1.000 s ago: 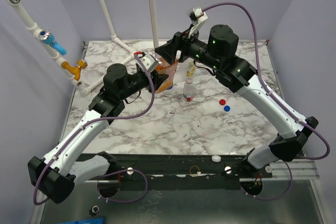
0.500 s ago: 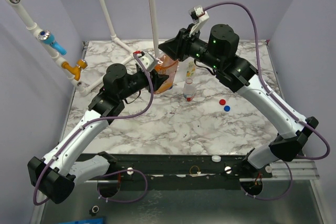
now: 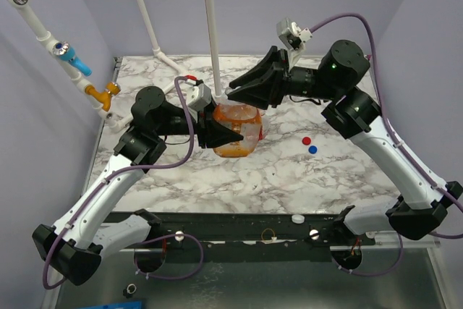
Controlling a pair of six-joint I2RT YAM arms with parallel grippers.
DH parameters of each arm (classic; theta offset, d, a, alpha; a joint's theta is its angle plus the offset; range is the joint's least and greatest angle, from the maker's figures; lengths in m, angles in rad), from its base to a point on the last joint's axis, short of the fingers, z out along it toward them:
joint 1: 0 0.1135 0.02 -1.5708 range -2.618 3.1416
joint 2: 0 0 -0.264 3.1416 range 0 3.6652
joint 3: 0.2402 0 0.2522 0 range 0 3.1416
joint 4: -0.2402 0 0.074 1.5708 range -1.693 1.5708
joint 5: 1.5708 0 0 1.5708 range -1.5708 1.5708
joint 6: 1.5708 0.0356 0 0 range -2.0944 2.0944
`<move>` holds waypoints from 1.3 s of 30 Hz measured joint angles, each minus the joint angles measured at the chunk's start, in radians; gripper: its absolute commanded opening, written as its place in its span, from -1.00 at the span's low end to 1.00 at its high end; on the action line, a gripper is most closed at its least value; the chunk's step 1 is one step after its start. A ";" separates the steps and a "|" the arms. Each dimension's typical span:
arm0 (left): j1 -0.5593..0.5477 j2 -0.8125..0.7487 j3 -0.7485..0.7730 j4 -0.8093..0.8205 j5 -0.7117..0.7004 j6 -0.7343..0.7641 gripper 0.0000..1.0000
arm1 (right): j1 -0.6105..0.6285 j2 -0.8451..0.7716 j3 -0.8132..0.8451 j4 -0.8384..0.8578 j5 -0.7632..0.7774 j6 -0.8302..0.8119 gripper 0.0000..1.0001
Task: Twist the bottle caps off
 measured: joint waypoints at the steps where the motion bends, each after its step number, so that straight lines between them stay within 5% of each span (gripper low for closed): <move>1: -0.001 -0.001 0.000 -0.002 0.049 -0.014 -1.00 | -0.003 -0.005 -0.008 0.012 -0.042 0.006 -0.99; 4: -0.003 -0.001 0.000 -0.007 0.086 -0.025 -1.00 | -0.010 -0.006 -0.022 0.037 -0.132 0.021 -0.99; 6: -0.003 -0.001 0.000 -0.012 0.101 -0.029 -1.00 | -0.012 -0.006 -0.028 0.047 -0.157 0.025 -0.47; 7: -0.003 -0.001 0.000 -0.013 0.103 -0.028 -1.00 | -0.012 -0.007 -0.029 0.048 -0.157 0.024 0.00; 9: -0.003 -0.001 0.000 -0.013 0.098 -0.028 -1.00 | -0.011 -0.008 -0.029 0.046 -0.130 0.016 0.63; 13: -0.005 0.000 0.000 -0.047 0.019 -0.012 -1.00 | -0.008 -0.001 0.000 -0.001 0.045 0.008 0.99; 19: -0.005 0.002 0.000 -0.060 -0.168 0.056 -1.00 | -0.008 0.058 0.148 -0.117 0.307 0.022 0.96; 28: -0.005 0.031 0.000 -0.074 -0.451 0.111 -1.00 | 0.013 0.139 0.181 -0.202 0.491 0.044 0.48; 35: -0.005 0.051 0.000 -0.103 -0.544 0.120 -1.00 | 0.057 0.212 0.209 -0.240 0.568 0.047 -0.05; 39: -0.005 0.051 0.000 -0.101 -0.555 0.121 -1.00 | 0.058 0.211 0.203 -0.229 0.586 0.055 -0.68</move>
